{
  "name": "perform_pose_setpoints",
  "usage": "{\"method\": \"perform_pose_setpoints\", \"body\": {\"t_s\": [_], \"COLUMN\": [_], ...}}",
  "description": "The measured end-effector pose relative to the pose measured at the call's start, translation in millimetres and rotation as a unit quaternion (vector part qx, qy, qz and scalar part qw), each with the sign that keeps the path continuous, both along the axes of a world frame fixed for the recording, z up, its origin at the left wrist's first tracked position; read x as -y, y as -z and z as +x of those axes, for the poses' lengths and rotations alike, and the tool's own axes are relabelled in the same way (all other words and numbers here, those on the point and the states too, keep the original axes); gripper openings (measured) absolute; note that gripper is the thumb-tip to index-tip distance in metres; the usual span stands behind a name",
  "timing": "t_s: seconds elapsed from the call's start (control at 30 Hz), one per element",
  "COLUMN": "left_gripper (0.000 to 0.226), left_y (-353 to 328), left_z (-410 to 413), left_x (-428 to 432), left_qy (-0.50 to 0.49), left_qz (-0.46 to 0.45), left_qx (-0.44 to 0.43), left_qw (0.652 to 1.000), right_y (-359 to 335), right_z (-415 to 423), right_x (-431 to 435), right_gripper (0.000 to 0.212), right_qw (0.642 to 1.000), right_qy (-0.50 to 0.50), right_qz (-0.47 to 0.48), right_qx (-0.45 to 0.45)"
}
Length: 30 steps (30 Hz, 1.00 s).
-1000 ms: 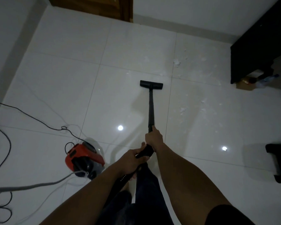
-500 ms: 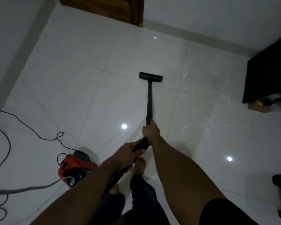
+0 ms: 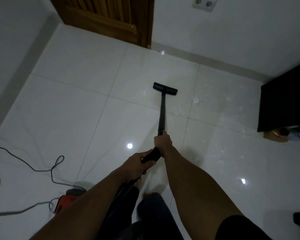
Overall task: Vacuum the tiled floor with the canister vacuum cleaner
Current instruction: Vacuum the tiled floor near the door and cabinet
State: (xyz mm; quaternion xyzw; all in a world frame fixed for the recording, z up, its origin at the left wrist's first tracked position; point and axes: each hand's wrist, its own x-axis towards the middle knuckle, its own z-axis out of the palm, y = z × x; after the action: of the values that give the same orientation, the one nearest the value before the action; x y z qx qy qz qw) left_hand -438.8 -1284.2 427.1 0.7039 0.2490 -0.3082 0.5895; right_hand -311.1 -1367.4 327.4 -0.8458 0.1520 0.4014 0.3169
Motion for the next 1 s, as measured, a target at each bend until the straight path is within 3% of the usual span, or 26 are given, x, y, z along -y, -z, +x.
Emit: {"method": "perform_pose_setpoints", "body": {"t_s": [0.23,0.53,0.67,1.0], "left_gripper": [0.048,0.040,0.049,0.048], "left_y": [2,22,30,45], "left_z": [70,198,248,320], "left_x": [-44,-73,-77,-89], "left_qy": [0.025,0.014,-0.002,-0.029], "left_qz": [0.007,-0.016,-0.019,-0.009], "left_qx": [0.010,-0.059,-0.045,-0.067], "left_qw": [1.000,0.998,0.999,0.997], "right_y": [7,27,34,46], "right_z": [65,184,237,310], "right_x": [-37,-66,-68,-85], "right_gripper": [0.067,0.069,0.069,0.070], "right_qw": [0.999,0.996,0.996,0.992], "right_qy": [0.039,0.072,0.065,0.085], "right_qz": [0.024,0.036,0.033,0.057], "right_qx": [-0.015,-0.044,-0.045,-0.076]}}
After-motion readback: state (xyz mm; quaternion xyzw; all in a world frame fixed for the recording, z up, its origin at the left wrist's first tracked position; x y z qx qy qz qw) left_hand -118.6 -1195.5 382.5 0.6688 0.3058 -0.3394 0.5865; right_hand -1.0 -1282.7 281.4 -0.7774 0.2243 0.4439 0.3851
